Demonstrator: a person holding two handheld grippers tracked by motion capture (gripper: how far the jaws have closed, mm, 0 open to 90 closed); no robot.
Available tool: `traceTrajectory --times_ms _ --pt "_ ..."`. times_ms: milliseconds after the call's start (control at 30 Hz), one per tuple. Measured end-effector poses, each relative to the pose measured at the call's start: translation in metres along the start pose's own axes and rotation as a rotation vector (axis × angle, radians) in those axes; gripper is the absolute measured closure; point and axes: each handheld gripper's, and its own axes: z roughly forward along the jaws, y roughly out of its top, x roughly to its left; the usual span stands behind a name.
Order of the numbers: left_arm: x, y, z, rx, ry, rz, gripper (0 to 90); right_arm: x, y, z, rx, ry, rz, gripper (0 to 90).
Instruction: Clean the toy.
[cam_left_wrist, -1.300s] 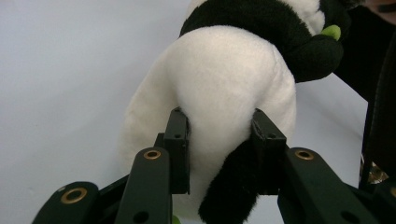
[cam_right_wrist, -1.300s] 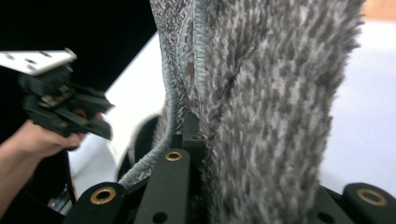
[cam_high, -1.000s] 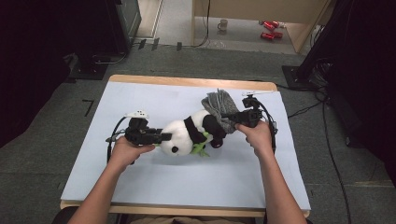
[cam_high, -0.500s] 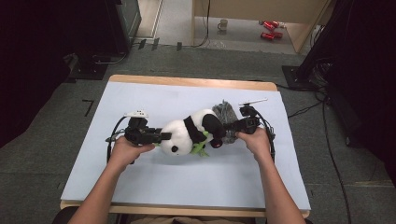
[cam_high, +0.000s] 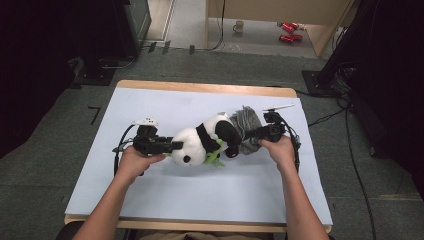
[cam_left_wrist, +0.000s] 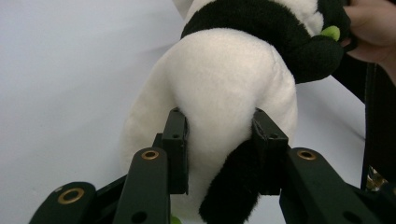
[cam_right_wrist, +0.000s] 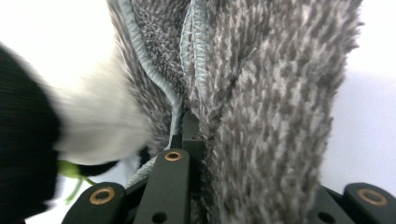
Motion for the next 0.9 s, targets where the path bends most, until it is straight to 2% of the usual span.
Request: traceTrajectory --times_ms 100,200,267,400,533,633,733,833,900 --pt "-0.001 0.001 0.0 -0.001 0.005 0.003 64.1 0.012 0.007 -0.022 -0.076 0.015 -0.039 79.1" --pt "-0.003 0.002 0.001 0.0 0.009 0.012 63.8 0.027 0.012 -0.04 -0.128 0.035 -0.067 79.1" --pt "-0.003 0.003 0.001 0.001 0.013 0.01 63.5 0.041 0.014 -0.05 -0.15 0.05 -0.105 79.1" --pt "-0.004 0.004 0.001 0.004 0.02 0.01 63.1 0.072 0.017 -0.059 -0.165 0.084 -0.17 79.1" --pt "-0.005 0.006 0.001 0.004 0.026 0.012 62.4 0.099 0.016 -0.055 -0.136 0.114 -0.233 79.0" --pt "-0.005 0.008 0.001 0.008 0.033 0.019 61.2 0.111 0.013 -0.04 -0.089 0.117 -0.264 79.0" --pt "-0.006 0.01 0.0 0.012 0.043 0.01 56.0 0.11 0.009 -0.021 -0.056 0.116 -0.259 79.1" --pt "-0.009 0.016 0.0 0.029 0.056 0.042 49.5 0.106 0.009 -0.021 -0.058 0.118 -0.248 79.2" --pt "-0.013 0.021 0.0 0.039 0.072 0.088 44.9 0.104 0.009 -0.021 -0.056 0.116 -0.25 79.2"
